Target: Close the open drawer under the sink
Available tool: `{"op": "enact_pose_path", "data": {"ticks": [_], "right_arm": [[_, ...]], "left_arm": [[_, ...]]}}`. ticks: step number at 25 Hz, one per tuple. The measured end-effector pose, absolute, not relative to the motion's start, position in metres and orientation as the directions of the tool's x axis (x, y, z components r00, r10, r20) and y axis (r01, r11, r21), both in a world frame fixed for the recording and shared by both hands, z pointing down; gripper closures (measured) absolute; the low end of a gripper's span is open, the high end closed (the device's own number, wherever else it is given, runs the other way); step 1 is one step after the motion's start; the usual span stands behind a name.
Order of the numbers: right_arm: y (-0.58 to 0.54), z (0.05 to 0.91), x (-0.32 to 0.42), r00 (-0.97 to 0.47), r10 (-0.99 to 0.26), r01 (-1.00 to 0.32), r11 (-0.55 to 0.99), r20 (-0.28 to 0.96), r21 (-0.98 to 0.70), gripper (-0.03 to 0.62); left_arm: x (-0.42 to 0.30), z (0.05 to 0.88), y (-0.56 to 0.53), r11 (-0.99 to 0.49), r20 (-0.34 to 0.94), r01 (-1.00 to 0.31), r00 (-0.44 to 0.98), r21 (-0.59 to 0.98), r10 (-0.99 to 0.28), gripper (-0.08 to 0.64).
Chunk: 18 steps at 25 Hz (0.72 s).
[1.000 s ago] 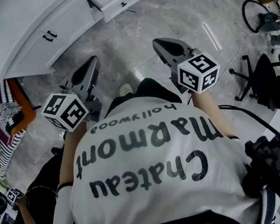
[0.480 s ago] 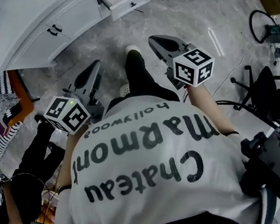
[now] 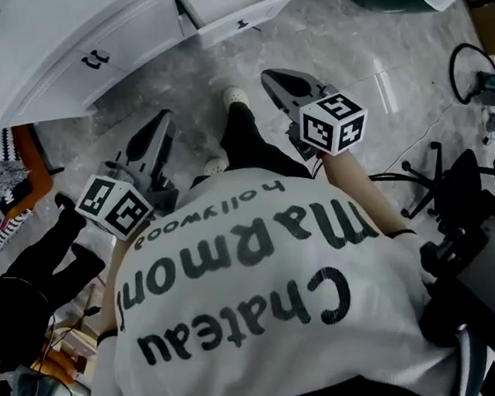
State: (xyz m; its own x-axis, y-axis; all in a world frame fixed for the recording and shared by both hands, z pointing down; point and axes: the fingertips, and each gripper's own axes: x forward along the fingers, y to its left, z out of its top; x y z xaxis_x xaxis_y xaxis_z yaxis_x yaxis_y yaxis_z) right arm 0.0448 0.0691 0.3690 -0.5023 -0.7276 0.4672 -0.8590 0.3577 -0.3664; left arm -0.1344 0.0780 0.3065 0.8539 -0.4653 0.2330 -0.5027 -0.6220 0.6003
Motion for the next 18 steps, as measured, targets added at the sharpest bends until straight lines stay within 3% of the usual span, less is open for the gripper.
{"op": "enact_pose_path", "data": {"ticks": [18], "right_arm": [[-0.045, 0.483, 0.101, -0.578, -0.604, -0.812, 0.361, 0.549, -0.458, 0.581]], "left_arm": [[-0.069, 0.392, -0.026, -0.541, 0.453, -0.674, 0.739, 0.503, -0.499, 0.552]]}}
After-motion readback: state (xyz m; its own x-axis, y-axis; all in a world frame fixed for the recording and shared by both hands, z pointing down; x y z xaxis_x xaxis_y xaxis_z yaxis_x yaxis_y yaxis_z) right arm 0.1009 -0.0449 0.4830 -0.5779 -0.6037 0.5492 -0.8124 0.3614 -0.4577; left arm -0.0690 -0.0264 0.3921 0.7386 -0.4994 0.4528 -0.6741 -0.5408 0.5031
